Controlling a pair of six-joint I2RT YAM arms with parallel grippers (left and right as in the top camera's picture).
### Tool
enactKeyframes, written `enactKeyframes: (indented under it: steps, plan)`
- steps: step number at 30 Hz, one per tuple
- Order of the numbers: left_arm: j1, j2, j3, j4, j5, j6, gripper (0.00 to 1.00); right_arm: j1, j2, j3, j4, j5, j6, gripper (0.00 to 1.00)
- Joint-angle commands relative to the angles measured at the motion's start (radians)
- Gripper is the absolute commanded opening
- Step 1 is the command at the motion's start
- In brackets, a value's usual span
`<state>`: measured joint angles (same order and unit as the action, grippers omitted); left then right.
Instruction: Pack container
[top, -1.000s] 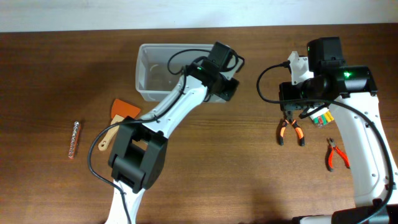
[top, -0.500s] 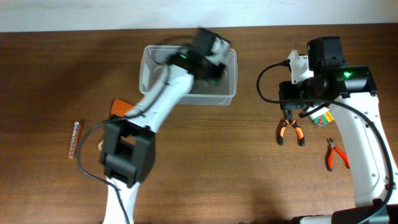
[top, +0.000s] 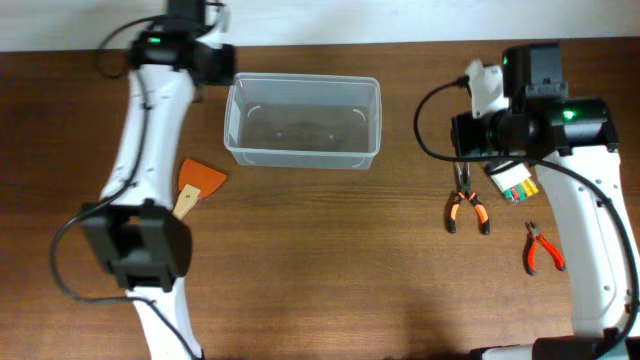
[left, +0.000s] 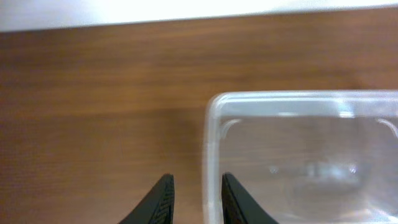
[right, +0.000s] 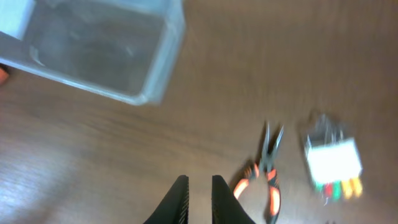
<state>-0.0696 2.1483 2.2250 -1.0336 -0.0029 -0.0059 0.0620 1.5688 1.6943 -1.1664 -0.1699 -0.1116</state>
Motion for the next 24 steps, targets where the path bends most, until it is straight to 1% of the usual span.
enactKeyframes:
  steps: [1, 2, 3, 7, 10, 12, 15, 17, 21, 24]
  plan:
    - [0.096, -0.121, 0.032, -0.036, -0.021, -0.038, 0.27, 0.084, 0.028, 0.132, -0.010, 0.005, -0.071, 0.07]
    - [0.119, -0.134, 0.032, -0.048, -0.021, -0.048, 0.28, 0.110, 0.043, 0.165, -0.013, 0.006, -0.087, 0.04]
    - [0.147, -0.149, 0.032, -0.061, -0.020, -0.058, 0.27, 0.136, 0.060, 0.195, -0.014, 0.006, -0.095, 0.04]
    - [0.220, -0.192, 0.032, -0.106, -0.021, -0.077, 0.27, 0.224, 0.156, 0.292, -0.003, 0.009, -0.101, 0.04]
    - [0.250, -0.208, 0.032, -0.123, -0.047, -0.077, 0.28, 0.268, 0.253, 0.316, 0.020, -0.023, -0.130, 0.04]
    - [0.259, -0.211, 0.032, -0.128, -0.075, -0.077, 0.27, 0.290, 0.321, 0.316, 0.027, -0.079, -0.163, 0.04]
    - [0.262, -0.211, 0.032, -0.130, -0.074, -0.077, 0.28, 0.318, 0.421, 0.316, 0.043, -0.142, -0.185, 0.05]
    - [0.262, -0.211, 0.032, -0.130, -0.073, -0.077, 0.27, 0.337, 0.483, 0.317, 0.061, -0.179, -0.191, 0.07]
    - [0.262, -0.211, 0.031, -0.138, -0.072, -0.077, 0.28, 0.377, 0.548, 0.316, 0.094, -0.224, -0.219, 0.08]
    - [0.262, -0.211, 0.031, -0.147, -0.073, -0.077, 0.28, 0.411, 0.565, 0.316, 0.140, -0.227, -0.226, 0.08]
